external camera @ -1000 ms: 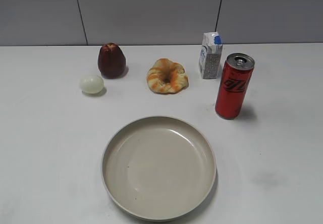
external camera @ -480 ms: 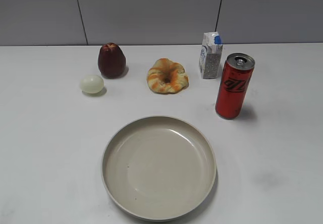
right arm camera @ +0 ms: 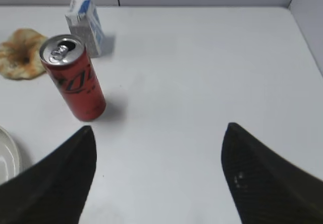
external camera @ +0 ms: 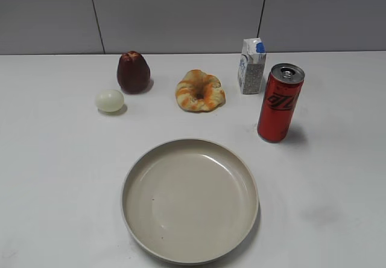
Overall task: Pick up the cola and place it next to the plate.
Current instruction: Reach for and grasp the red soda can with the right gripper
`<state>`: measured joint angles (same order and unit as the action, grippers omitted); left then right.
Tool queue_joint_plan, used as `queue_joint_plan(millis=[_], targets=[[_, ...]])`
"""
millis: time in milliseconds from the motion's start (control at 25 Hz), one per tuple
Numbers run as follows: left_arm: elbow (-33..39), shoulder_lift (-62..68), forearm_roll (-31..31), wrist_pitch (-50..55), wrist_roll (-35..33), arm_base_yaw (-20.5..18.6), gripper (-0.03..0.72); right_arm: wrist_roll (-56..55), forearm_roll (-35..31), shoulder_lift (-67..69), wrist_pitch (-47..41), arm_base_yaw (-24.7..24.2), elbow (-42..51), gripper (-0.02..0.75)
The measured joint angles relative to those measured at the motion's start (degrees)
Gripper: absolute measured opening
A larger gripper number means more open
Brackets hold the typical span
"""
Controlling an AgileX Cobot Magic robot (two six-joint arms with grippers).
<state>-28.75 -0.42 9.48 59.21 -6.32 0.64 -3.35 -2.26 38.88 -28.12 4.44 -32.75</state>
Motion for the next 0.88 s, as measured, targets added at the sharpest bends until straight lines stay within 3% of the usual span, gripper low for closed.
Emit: queue_joint_plan(millis=[200,400,640,880], targets=[[0.0,0.0,0.0,0.0,0.0,0.0,0.227,7.9,-6.25,19.97,-4.97,1.32,-11.68,0.601],[0.0,0.0,0.0,0.0,0.0,0.0,0.227,10.43,-9.47,36.45,-14.23,7.86,-28.3,0.608],[0.0,0.0,0.0,0.0,0.0,0.0,0.227,9.18,-4.98,53.55,-22.17,14.53,-46.24,0.608],[0.0,0.0,0.0,0.0,0.0,0.0,0.227,7.75,-2.32,66.27,-28.65,15.57,-57.65,0.629]])
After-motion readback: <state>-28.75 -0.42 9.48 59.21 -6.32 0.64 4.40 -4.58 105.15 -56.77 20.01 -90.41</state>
